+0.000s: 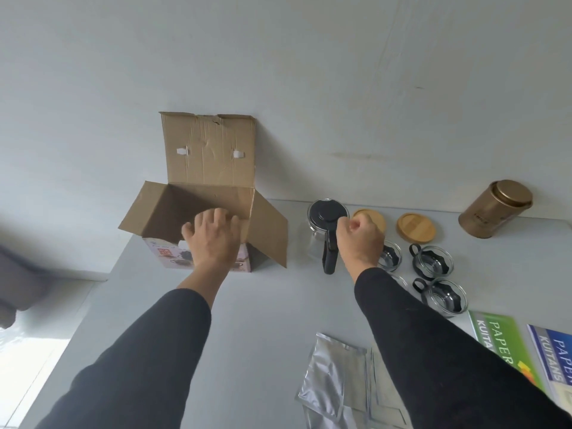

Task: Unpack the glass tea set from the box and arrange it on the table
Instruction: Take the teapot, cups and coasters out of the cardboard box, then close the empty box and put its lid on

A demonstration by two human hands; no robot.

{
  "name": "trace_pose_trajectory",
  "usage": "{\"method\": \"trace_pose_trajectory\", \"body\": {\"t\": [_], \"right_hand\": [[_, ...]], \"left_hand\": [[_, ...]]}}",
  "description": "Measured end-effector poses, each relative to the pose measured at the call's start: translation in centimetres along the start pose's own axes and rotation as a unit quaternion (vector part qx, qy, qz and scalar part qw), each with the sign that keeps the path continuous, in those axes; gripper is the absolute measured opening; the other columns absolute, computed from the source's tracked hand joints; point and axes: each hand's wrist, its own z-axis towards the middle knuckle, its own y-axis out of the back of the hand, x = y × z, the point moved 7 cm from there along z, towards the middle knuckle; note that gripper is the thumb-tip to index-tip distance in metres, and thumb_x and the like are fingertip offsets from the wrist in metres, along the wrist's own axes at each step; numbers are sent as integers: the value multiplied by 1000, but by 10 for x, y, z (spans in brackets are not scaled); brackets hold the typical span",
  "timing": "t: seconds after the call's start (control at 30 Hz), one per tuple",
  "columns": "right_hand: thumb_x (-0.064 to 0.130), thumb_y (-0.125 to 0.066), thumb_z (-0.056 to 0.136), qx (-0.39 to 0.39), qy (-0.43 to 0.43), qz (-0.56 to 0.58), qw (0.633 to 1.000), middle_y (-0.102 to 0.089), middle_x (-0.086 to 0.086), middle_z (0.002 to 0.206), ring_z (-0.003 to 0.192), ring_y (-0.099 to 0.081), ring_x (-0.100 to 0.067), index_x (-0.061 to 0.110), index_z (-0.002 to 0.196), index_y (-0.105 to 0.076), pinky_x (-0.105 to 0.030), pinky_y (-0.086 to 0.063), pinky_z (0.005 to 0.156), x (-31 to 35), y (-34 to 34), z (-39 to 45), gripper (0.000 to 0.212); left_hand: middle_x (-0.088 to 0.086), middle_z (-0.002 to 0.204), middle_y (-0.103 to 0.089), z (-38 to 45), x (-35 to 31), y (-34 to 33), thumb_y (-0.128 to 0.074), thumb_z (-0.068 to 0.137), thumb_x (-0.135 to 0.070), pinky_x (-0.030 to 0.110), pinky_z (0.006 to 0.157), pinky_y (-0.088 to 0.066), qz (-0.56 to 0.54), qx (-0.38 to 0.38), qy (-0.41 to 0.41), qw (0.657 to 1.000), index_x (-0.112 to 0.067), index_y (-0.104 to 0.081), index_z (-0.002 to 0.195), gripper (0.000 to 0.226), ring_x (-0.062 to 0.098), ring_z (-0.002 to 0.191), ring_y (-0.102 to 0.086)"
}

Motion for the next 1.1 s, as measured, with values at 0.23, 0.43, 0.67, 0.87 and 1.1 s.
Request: {"method": "trace_pose_trajectory", "body": {"t": [0.23,0.43,0.67,0.87,1.1], "right_hand": [[32,-46,88,231,-52,27,971,-67,-13,75,70,-56,-30,1,70,-58,-40,-50,74,39,-100,-66,37],[62,-25,92,300,-182,-36,936,-49,-9,88,87,-45,-24,10,83,-54,-34,-41,84,46,-165,-121,60],[52,-36,94,175,-233,23,956,-56,-13,130,114,-54,-31,9,131,-51,-38,-45,97,66,-180,-145,59],[29,-45,94,94,-141,34,985,-47,-11,132,120,-48,-31,23,139,-42,-35,-41,95,98,-177,-158,46],[20,-44,90,115,-44,60,991,-43,-6,94,84,-41,-19,29,63,-57,-25,-33,77,123,-189,-151,31]], "left_hand": [[8,148,-21,21,101,32,-55,88,-24,61,112,-14,25,-1,194,981,-15,-39,134,49,28,142,-15],[13,143,-30,31,174,36,-61,81,-37,56,108,-25,-72,85,309,944,-11,-23,141,76,31,137,-23],[13,113,-59,50,214,27,-59,83,-29,42,89,-51,-239,141,273,921,-10,-36,125,52,33,97,-57],[6,123,-57,65,208,47,-52,94,-34,39,89,-48,-235,58,54,969,-17,-37,134,46,26,110,-56],[8,125,-54,73,178,35,-27,102,-37,38,95,-43,-147,90,-89,981,-14,-63,105,43,26,115,-46]]}}
